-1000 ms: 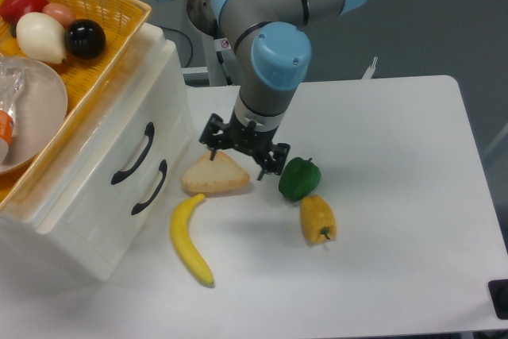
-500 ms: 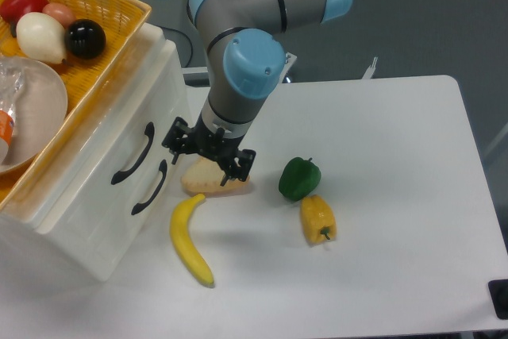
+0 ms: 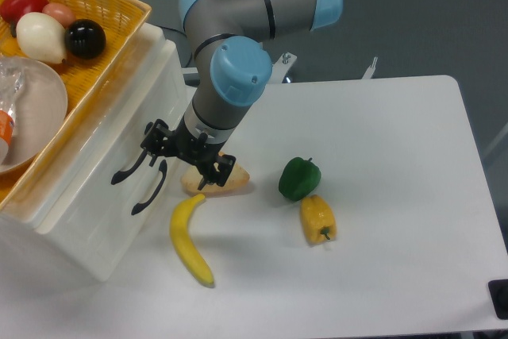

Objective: Slide open the top drawer

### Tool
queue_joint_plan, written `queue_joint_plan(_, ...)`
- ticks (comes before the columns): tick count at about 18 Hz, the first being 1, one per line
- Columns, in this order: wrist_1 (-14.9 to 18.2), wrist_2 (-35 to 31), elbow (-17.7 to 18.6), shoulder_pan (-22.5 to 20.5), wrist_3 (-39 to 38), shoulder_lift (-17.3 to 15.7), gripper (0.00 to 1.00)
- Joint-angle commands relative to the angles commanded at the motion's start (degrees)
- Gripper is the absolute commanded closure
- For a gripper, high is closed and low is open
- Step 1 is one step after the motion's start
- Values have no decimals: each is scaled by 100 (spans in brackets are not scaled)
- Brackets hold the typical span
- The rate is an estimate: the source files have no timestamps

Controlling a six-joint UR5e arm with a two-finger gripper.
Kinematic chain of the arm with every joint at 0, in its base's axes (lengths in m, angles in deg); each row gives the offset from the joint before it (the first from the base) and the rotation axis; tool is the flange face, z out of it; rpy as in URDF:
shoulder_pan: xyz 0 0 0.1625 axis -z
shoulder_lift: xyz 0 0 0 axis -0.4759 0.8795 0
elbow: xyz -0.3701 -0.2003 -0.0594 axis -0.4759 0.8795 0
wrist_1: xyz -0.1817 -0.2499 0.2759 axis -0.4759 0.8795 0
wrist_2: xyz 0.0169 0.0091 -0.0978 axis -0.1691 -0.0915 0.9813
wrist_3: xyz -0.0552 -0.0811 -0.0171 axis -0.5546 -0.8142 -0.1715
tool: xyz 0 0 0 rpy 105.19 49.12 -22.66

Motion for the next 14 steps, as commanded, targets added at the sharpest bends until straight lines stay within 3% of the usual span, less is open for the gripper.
queue_joint_plan(14, 439, 158, 0, 26, 298, 9, 0)
